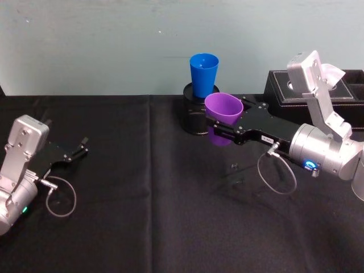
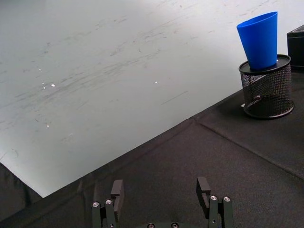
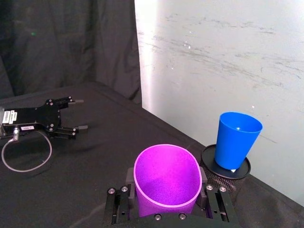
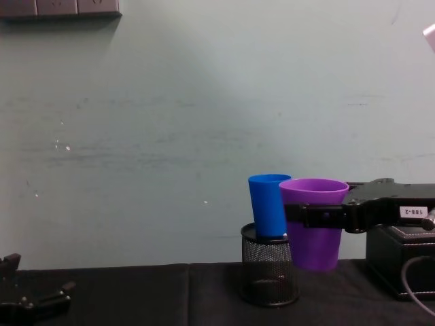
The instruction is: Pick up one cup with a gripper and tap it against the other cup.
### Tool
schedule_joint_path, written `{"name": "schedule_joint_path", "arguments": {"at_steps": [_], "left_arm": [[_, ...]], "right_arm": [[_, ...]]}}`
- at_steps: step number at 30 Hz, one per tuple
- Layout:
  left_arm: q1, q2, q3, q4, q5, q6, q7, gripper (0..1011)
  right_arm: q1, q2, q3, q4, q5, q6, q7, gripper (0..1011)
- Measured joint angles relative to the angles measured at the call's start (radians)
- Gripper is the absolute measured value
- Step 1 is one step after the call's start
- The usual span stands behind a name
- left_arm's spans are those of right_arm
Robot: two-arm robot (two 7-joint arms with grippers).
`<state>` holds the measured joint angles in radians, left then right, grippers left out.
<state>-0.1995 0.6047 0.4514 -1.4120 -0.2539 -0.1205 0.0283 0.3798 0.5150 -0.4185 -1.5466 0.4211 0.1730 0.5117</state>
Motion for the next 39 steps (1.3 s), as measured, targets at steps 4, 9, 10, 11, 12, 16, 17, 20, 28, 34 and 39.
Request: {"name": "schedule_joint_path", "arguments": {"at_steps": [4,9,10,11,12,16,17,20,28,34,39], "left_arm": [[0.0,0.0,0.0,0.0,0.0,0.0,0.0,1000],[0.0,0.0,0.0,0.0,0.0,0.0,0.0,1000],[0.0,0.0,0.0,0.0,0.0,0.0,0.0,1000],[0.0,0.0,0.0,0.0,0.0,0.0,0.0,1000],[0.0,0.0,0.0,0.0,0.0,0.0,0.0,1000],[0.0,0.0,0.0,0.0,0.0,0.0,0.0,1000],[0.0,0.0,0.0,0.0,0.0,0.0,0.0,1000],[0.0,0.0,0.0,0.0,0.0,0.0,0.0,1000],[0.0,0.0,0.0,0.0,0.0,0.0,0.0,1000],[0.0,0.0,0.0,0.0,0.0,0.0,0.0,1000],[0.0,0.0,0.0,0.0,0.0,0.0,0.0,1000]], "right_arm": [[0.0,0.0,0.0,0.0,0.0,0.0,0.0,724],[0.0,0.0,0.0,0.0,0.0,0.0,0.0,724],[0.0,0.0,0.0,0.0,0.0,0.0,0.0,724],[0.0,0.0,0.0,0.0,0.0,0.0,0.0,724],[0.0,0.0,0.0,0.0,0.0,0.0,0.0,724],[0.0,0.0,0.0,0.0,0.0,0.0,0.0,724],[0.0,0.0,0.0,0.0,0.0,0.0,0.0,724],[0.0,0.0,0.0,0.0,0.0,0.0,0.0,724],[0.038,-0.02,-0.029,0.041,-0.016,-0.005,0.0,724],[0.082,-0.064,-0.046,0.122,-0.029,-0.007,-0.019,724],[0.105,-0.101,-0.043,0.18,-0.041,-0.02,-0.051,724]]}}
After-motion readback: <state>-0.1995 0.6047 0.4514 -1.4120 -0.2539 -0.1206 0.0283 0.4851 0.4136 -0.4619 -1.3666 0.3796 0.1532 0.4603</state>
